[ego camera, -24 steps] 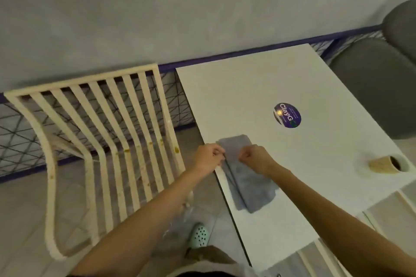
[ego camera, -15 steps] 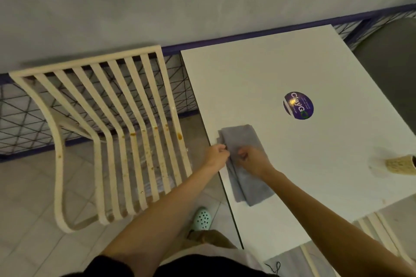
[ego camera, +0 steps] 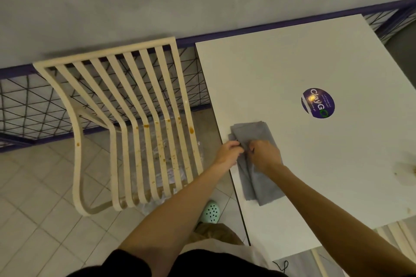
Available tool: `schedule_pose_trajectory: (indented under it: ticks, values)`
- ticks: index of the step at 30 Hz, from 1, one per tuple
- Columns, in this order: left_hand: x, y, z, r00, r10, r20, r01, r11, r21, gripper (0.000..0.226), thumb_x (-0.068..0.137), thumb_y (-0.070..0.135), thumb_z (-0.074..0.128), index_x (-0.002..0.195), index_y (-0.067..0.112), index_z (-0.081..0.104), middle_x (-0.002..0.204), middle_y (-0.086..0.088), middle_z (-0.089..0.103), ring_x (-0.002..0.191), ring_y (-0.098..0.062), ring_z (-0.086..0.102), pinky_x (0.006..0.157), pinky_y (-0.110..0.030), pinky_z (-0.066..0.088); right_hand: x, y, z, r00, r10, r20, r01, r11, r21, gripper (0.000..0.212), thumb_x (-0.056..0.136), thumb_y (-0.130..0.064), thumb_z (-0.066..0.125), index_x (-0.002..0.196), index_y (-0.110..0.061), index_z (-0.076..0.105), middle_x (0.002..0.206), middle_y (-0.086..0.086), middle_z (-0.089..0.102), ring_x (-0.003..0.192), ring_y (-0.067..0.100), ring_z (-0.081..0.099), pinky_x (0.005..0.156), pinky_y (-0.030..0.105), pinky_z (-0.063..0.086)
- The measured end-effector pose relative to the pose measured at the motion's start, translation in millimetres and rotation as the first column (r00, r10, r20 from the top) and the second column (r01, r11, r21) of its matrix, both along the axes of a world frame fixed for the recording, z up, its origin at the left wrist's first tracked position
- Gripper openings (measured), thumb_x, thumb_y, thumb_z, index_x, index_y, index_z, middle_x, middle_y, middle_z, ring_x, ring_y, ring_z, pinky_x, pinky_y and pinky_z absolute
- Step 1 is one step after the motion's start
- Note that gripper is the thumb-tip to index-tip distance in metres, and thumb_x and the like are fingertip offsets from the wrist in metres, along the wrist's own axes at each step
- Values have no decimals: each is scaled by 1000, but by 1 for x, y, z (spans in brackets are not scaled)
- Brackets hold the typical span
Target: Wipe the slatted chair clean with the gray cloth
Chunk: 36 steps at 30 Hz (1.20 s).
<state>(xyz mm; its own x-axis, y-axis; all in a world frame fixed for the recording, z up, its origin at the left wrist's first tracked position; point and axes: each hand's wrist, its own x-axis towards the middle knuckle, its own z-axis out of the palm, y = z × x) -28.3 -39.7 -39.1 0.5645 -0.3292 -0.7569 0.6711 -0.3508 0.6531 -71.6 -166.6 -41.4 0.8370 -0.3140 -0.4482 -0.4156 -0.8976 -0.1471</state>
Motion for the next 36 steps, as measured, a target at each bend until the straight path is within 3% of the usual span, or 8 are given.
schedule_pose_trajectory:
  ticks: [8,15,20,22,25,28,31,36]
  values:
    - [-5,18,11,997,13,71,-6,995,-100,28,94,12,54,122,15,58,118,-7,65,96,-19,64,68,-25,49,-19,-9,49,963,-211,170,183,969,166,18,94,-27,55,86,-13,61,84,5,63,74,24,61,70,37,52]
    - [-13,39,22,982,-4,187,28,992,-123,27,95,13,55,119,20,63,122,8,58,106,-10,57,84,-26,52,-32,-7,80,815,-430,388,239,860,451,30,96,-33,41,86,-10,58,85,6,60,76,21,56,69,32,46]
    - [-15,56,38,993,-15,116,41,973,-226,27,96,20,54,123,18,59,125,0,60,112,-13,56,95,-30,46,-27,25,99,691,-644,329,160,579,799,29,94,-14,38,68,-5,47,63,-3,50,62,8,43,61,24,38]
    - [-16,70,39,1000,19,23,-12,958,-288,39,93,36,58,128,20,57,126,-1,60,117,-16,55,104,-33,42,-22,40,98,670,-722,173,151,361,920,28,96,-10,38,79,7,53,77,7,58,78,17,52,72,32,46]
    - [-16,93,40,991,115,-75,-133,931,-339,61,65,64,76,115,31,66,120,0,67,117,-20,59,107,-40,42,-12,64,96,653,-745,-134,204,3,979,33,93,-15,40,107,8,60,103,24,62,100,31,58,88,40,48]
    - [-21,118,38,985,150,-86,-172,918,-358,72,55,61,82,116,27,66,116,0,69,112,-18,63,101,-38,47,-6,84,89,658,-697,-283,221,-181,958,47,88,-21,43,122,9,57,115,26,61,109,34,56,95,42,45]
    - [-28,146,39,980,194,-32,-194,927,-322,70,54,55,83,115,29,64,115,3,69,108,-13,63,96,-32,51,-5,104,84,650,-654,-388,276,-273,922,48,96,-22,42,129,9,53,117,27,61,109,35,57,93,42,47]
    - [-28,183,45,930,342,136,-298,916,-268,30,80,21,75,109,15,69,104,0,71,103,-17,65,91,-33,54,-8,138,91,734,-577,-360,254,-258,932,43,87,-13,60,126,5,57,121,24,63,112,35,61,97,47,49]
